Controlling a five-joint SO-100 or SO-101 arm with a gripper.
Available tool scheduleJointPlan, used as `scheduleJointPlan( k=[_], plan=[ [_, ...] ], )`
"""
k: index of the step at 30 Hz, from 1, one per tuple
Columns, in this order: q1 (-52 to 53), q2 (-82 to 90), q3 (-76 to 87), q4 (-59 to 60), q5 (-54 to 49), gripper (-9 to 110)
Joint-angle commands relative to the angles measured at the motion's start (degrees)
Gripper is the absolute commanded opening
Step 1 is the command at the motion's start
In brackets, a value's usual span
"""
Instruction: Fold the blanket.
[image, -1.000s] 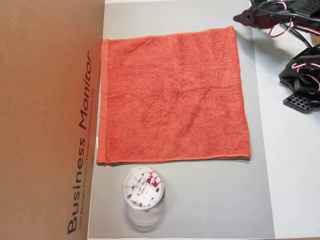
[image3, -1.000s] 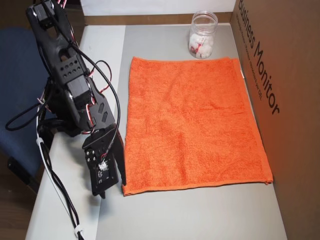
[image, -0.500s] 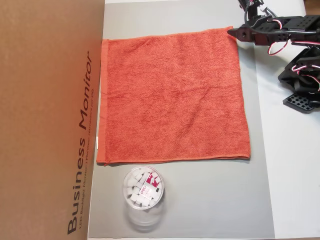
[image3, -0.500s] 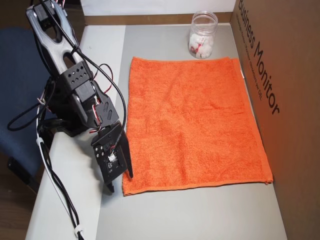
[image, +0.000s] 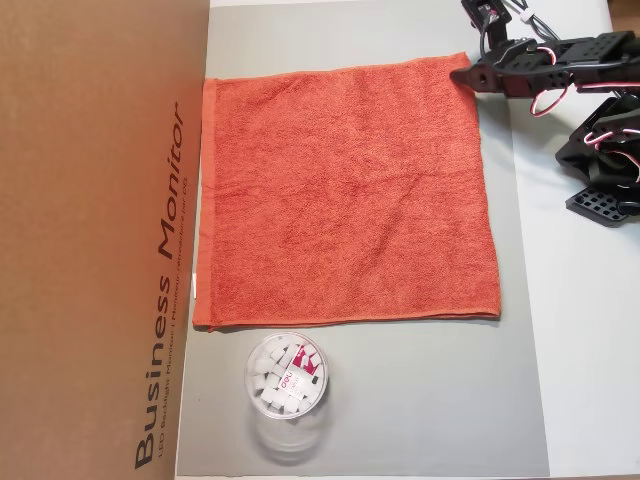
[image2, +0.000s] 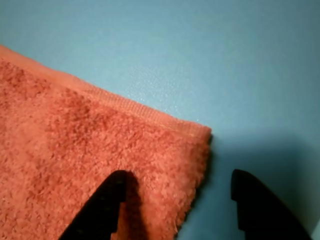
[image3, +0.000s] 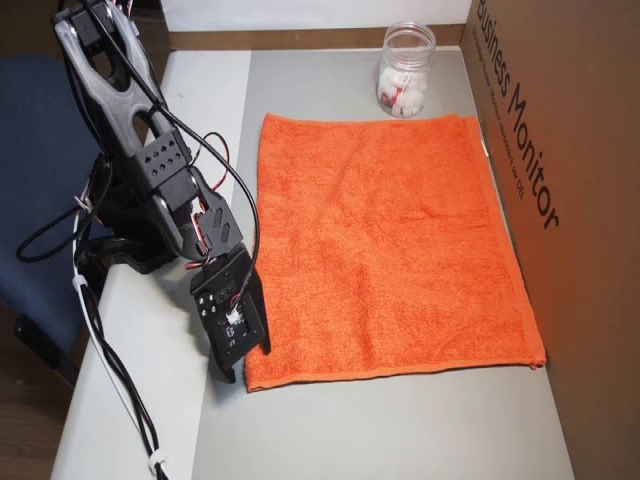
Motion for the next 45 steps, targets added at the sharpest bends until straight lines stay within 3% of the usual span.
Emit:
scheduleJointPlan(
  k=[1,24,33,45],
  plan=[
    [-0.35,-2.02,-1.93,0.0,-0.26,21],
    [-6.77,-6.33,-4.92,-0.26,-0.26,21],
    [-5.54,-6.5,-4.66,-0.26,-0.18,4],
    [-4.83,-5.89,-4.04,-0.26,-0.35,0]
  ],
)
